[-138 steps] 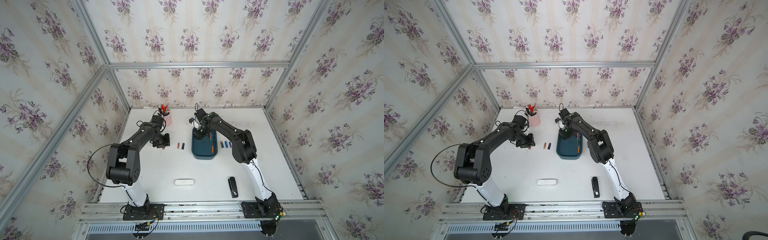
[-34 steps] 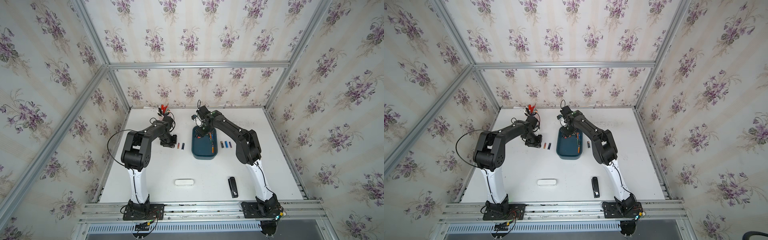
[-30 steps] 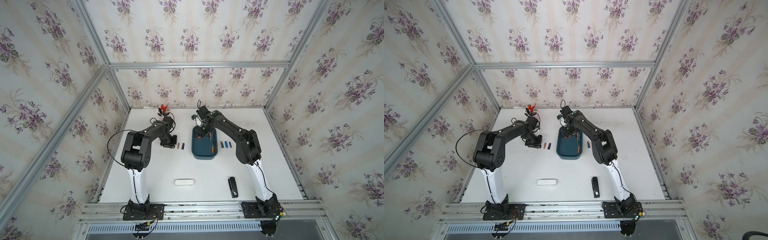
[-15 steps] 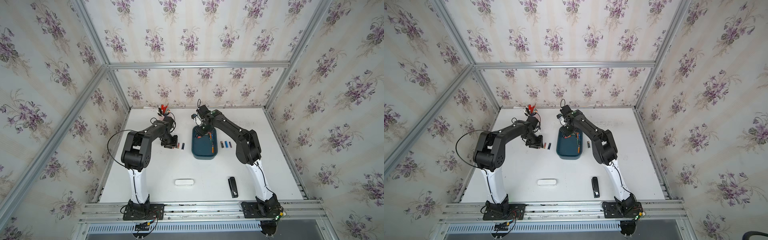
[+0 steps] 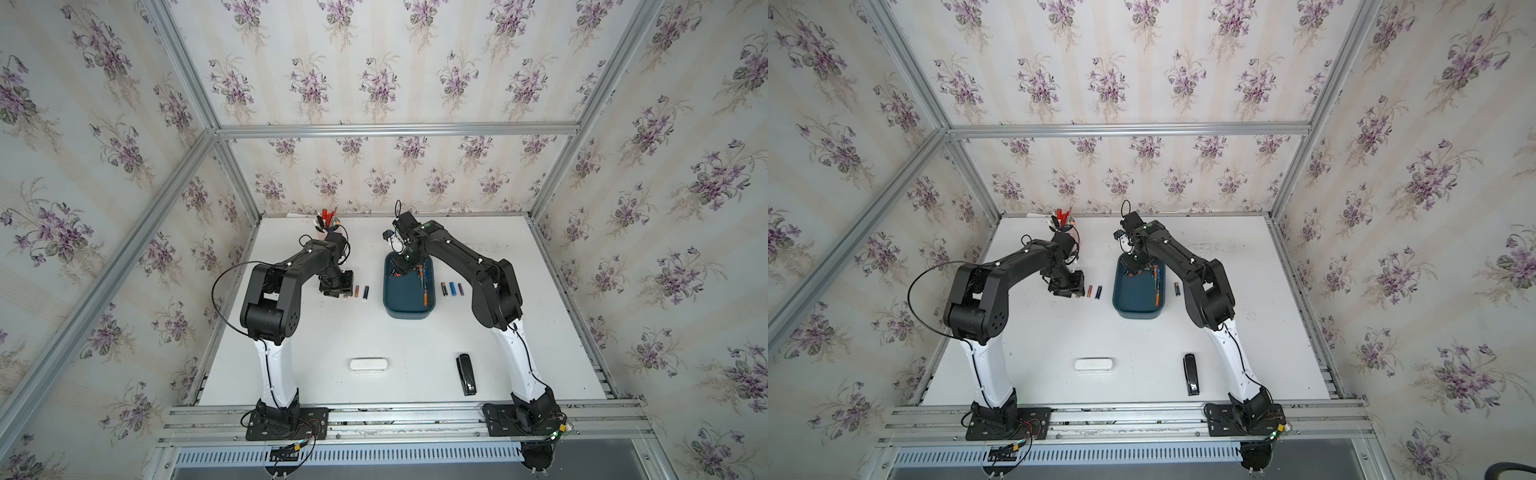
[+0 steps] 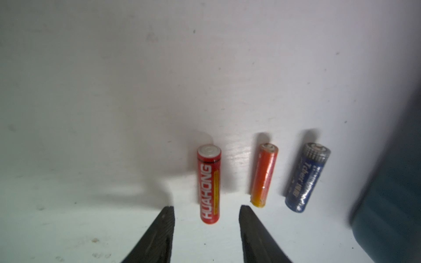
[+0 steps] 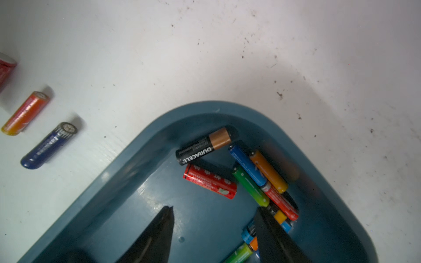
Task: Take the batteries out of the storage box
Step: Adjust the battery at the center of the board, then pick up the battery from the storage box.
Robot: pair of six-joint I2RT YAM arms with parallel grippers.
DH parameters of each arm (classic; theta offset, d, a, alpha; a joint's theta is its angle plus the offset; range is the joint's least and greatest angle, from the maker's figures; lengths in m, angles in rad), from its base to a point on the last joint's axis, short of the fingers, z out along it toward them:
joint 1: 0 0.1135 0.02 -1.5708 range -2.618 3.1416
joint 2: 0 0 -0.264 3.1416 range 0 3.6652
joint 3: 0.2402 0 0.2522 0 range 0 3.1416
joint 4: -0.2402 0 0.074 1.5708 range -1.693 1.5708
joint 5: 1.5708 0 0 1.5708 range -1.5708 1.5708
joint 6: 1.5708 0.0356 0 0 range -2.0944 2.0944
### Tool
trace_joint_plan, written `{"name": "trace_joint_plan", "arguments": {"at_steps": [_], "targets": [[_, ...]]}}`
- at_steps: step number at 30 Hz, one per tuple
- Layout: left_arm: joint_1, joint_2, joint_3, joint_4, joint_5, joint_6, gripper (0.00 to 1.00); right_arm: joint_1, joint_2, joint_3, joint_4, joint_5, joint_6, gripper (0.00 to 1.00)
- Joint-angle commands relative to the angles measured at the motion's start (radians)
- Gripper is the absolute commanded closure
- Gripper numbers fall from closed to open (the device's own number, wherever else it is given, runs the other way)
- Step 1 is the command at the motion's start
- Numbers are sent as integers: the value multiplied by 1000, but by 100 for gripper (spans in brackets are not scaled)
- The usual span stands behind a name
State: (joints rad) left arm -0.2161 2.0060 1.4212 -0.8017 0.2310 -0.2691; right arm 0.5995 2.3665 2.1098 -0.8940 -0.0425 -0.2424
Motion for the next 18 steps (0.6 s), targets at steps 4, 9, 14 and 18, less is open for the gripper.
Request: {"name": "trace_joint_plan", "arguments": {"at_steps": [4,9,14,18], "targets": [[1,-24,31,-28,15,4,47,0,3,-9,6,-33,-15,40],[1,-32,46,-40,19,4,46,0,18,-9,10,-79,-21,43],[1,-42,45,-45,17,4,46,0,32,-12,28,-105,-35,45],[0,-50,42,-49,13,5,46,0,39,-14,40,-109,-41,45]]}}
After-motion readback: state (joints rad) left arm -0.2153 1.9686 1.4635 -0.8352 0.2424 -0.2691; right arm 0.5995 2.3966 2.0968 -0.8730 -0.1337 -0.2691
